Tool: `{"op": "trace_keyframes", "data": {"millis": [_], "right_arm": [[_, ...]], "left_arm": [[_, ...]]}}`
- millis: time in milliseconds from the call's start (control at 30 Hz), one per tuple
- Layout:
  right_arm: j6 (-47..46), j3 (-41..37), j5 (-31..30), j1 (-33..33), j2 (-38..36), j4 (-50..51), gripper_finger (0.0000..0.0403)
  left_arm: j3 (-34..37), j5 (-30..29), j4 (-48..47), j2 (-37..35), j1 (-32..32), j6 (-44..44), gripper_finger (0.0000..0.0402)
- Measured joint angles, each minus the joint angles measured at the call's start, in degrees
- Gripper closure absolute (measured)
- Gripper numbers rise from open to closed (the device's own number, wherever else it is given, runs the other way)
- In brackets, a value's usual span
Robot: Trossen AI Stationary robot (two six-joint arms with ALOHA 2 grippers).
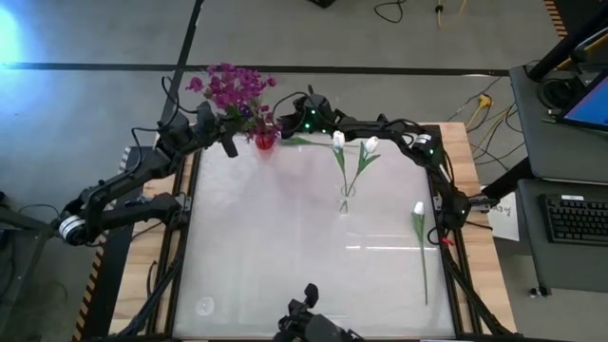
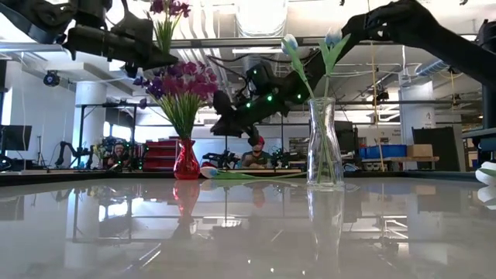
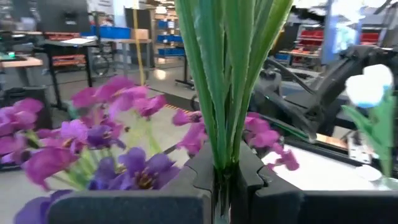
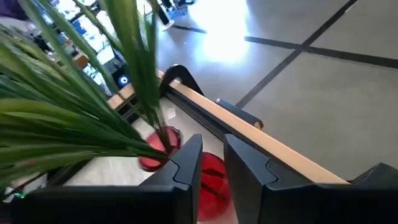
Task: Sort flowers into vase by color
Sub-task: Put the light purple flower into the red vase
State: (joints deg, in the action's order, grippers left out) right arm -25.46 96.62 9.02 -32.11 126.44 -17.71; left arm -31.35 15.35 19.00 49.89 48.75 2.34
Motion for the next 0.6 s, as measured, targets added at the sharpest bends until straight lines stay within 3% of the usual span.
{"op": "trace_keyframes", "data": {"millis": [433,600], "right_arm": [[-0.7,8.3,0.2,1.8,7.8,0.2,0.036],[-0.5,13.5,0.2,1.9,9.7,5.3,0.036]], "left_arm": [[0.0,-1.5,0.3,1.1,0.0,-0.2,0.0401],[0.0,-1.5,0.3,1.1,0.0,-0.1,0.0401]]}}
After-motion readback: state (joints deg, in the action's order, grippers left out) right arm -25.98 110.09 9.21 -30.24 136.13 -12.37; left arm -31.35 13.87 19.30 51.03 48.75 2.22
